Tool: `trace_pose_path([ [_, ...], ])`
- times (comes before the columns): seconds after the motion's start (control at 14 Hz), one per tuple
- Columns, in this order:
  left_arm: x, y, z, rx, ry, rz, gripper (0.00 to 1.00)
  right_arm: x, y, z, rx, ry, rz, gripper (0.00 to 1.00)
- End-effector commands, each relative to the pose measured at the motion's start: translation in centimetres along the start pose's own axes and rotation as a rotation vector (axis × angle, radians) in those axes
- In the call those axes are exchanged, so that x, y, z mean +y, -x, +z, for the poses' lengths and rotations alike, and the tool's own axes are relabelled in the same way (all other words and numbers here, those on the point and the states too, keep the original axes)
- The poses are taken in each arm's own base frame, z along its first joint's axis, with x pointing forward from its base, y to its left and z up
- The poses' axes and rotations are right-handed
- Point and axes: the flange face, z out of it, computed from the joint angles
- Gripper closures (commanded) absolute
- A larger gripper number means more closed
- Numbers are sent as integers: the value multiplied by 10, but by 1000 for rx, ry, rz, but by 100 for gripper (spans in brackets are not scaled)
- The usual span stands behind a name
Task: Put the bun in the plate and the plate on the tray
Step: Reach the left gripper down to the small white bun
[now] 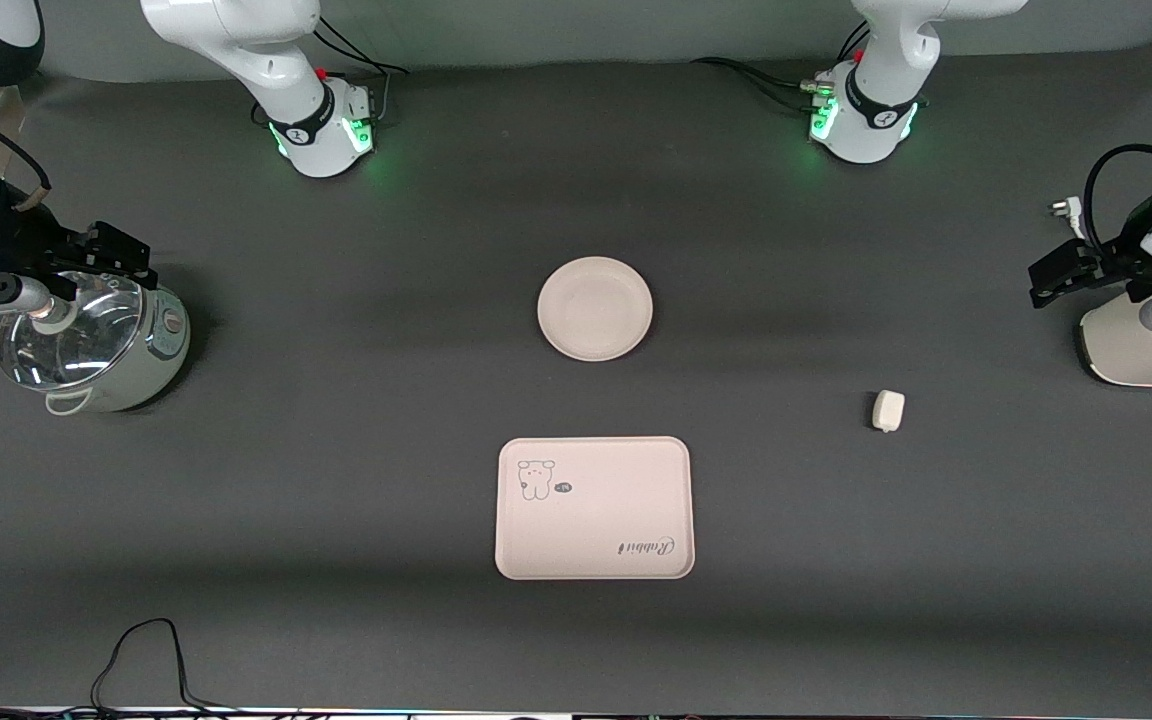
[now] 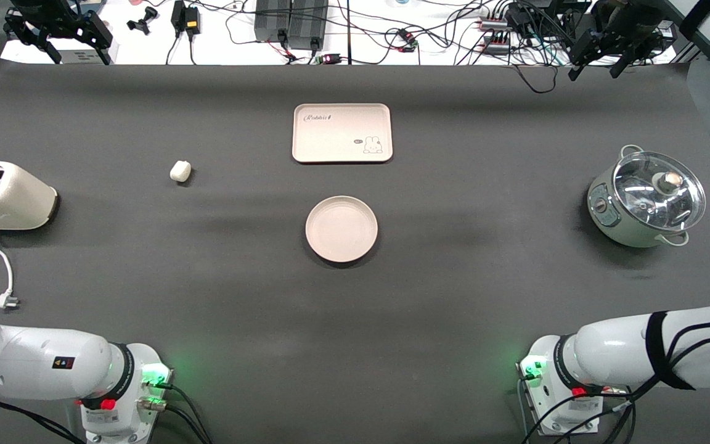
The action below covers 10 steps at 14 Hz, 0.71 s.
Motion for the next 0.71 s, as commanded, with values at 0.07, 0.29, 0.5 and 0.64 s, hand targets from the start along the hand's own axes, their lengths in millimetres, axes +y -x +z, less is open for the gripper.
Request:
trace_pose_path([
  [0.07, 0, 3, -1, -25, 3, 16, 0, 1, 0, 0, -4, -22, -10, 0],
  [0.29, 8, 11, 7, -82, -3, 29, 0, 2, 0, 0, -5, -22, -7, 0],
  [0.5, 14, 37, 0, -80, -3, 32, 0, 0, 0, 1, -5, -20, -22, 0],
  [0.64, 16, 53, 4, -85, 8, 37, 0, -1, 0, 2, -9, -20, -23, 0],
])
